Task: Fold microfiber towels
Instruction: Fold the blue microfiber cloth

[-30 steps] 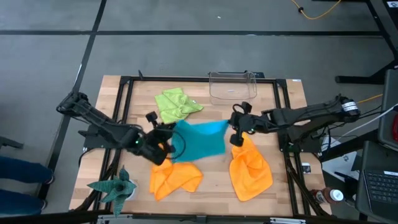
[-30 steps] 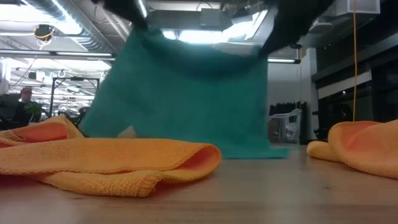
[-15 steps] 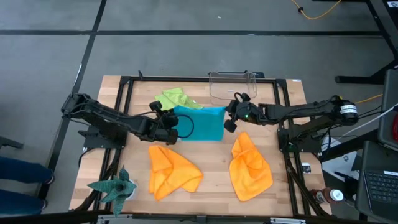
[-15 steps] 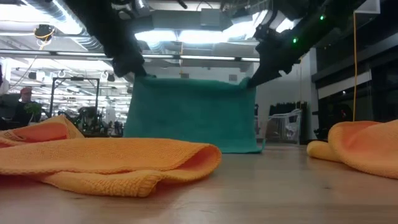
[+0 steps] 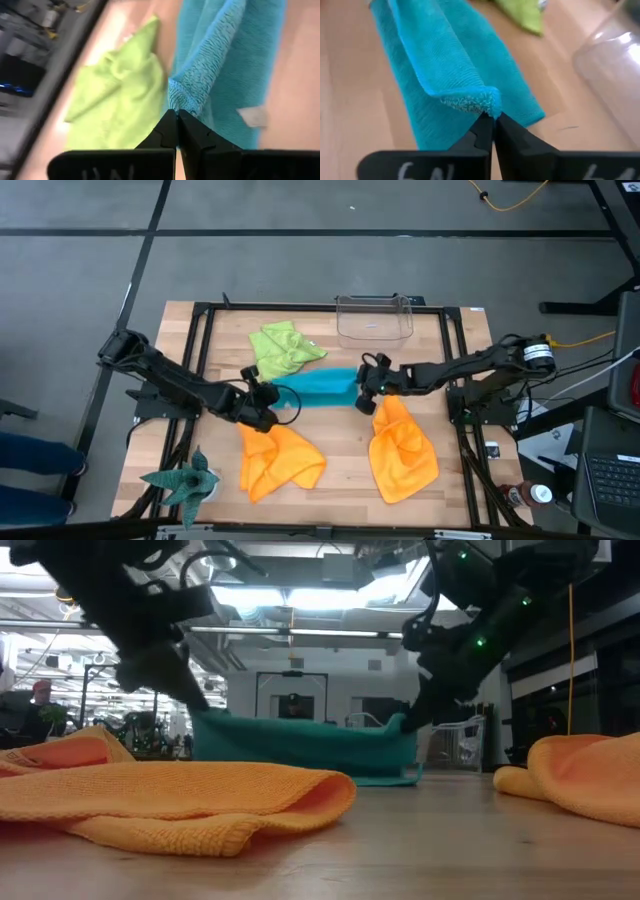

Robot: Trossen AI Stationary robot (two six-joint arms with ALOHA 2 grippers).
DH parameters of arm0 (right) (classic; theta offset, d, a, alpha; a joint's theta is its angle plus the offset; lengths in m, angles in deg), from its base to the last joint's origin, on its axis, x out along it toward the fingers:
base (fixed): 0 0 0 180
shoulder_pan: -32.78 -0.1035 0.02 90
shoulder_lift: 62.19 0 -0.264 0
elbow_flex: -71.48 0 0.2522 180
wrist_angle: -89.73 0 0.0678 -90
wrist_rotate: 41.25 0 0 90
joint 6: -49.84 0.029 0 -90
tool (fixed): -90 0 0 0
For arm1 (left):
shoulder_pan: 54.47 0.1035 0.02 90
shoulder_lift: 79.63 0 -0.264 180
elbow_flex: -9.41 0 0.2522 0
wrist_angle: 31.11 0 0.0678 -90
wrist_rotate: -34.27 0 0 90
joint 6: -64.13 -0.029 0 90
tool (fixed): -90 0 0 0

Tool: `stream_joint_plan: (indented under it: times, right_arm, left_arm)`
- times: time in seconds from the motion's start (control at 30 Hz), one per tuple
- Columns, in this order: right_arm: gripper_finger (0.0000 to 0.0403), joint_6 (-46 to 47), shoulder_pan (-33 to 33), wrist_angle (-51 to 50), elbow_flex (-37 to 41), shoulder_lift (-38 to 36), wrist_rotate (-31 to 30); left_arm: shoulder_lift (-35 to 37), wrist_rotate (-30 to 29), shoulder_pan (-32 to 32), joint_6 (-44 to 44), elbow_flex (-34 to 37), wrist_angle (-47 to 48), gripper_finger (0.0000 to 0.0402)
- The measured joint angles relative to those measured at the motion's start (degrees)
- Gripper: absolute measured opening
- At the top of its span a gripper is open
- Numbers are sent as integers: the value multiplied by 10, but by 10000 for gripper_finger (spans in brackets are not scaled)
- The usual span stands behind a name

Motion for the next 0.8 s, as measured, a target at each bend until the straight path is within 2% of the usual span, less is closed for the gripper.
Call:
stream_joint_plan:
  times: [0.1, 0.2, 0.33, 0.43, 0.63, 0.8]
  right_arm:
    - [34, 14, -11, 8, 0, 23, 4]
    - [58, 28, -14, 12, 0, 36, 46]
    - [97, 45, -14, 11, 0, 39, 129]
    - [122, 54, -14, 8, -1, 30, 194]
    - [137, 68, -14, -2, -17, -1, 271]
    - [138, 58, -14, -6, -28, -20, 288]
  left_arm:
    - [0, 25, -1, 11, 17, -15, 19]
    - [0, 46, 5, 43, 20, -15, 53]
    - [0, 96, 14, 71, 20, -15, 113]
    - [0, 107, 13, 69, 10, -13, 150]
    - [0, 91, 12, -29, -44, -7, 181]
    - [7, 68, 28, -101, -78, -3, 182]
